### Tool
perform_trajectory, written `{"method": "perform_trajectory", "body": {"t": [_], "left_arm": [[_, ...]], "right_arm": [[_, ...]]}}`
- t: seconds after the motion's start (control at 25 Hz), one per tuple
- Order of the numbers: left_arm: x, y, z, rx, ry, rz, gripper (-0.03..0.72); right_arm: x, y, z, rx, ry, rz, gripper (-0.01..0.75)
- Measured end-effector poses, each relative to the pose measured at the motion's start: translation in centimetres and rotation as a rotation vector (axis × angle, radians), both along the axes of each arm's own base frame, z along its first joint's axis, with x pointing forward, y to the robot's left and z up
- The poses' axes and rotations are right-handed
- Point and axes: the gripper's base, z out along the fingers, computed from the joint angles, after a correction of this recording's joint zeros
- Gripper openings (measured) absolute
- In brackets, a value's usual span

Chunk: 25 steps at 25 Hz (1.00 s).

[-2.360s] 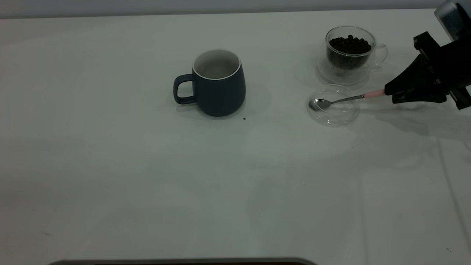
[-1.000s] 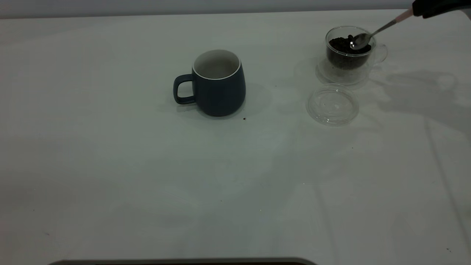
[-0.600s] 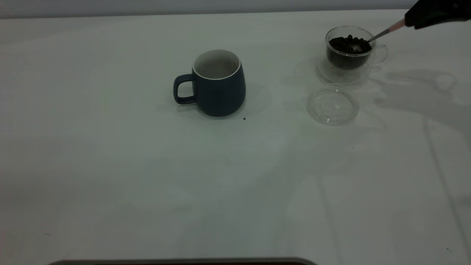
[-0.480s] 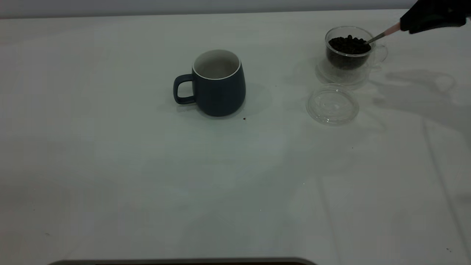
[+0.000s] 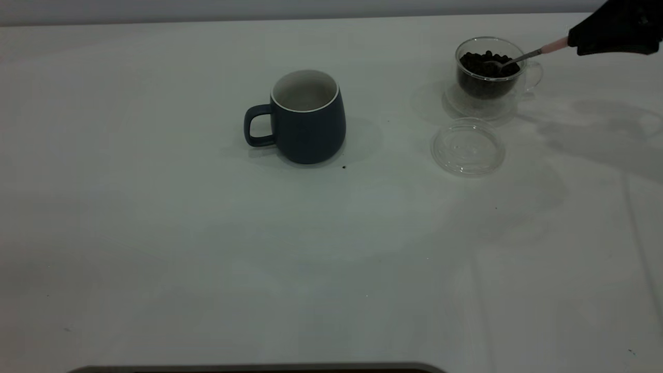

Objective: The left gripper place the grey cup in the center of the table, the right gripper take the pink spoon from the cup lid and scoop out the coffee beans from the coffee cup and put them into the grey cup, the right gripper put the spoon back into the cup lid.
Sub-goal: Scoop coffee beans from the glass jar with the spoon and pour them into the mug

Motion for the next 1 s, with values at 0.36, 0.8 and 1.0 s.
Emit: {"method": "perform_trajectory", "body": {"t": [0.36, 0.8, 1.0], "left_arm": [[0.0, 0.0, 0.0, 0.000, 0.000, 0.000, 0.569], [0.0, 0.0, 0.0, -0.001, 0.000, 0.001, 0.569], [0.0, 0.0, 0.0, -0.003, 0.000, 0.002, 0.569]], "right_arm": [[-0.1, -1.0, -1.2, 0.110, 0.021, -0.069, 0.114], [-0.2, -1.8, -1.1, 0.140, 0.031, -0.102, 0.114], [-0.4, -2.6, -1.0, 0.176, 0.040, -0.127, 0.114]]}}
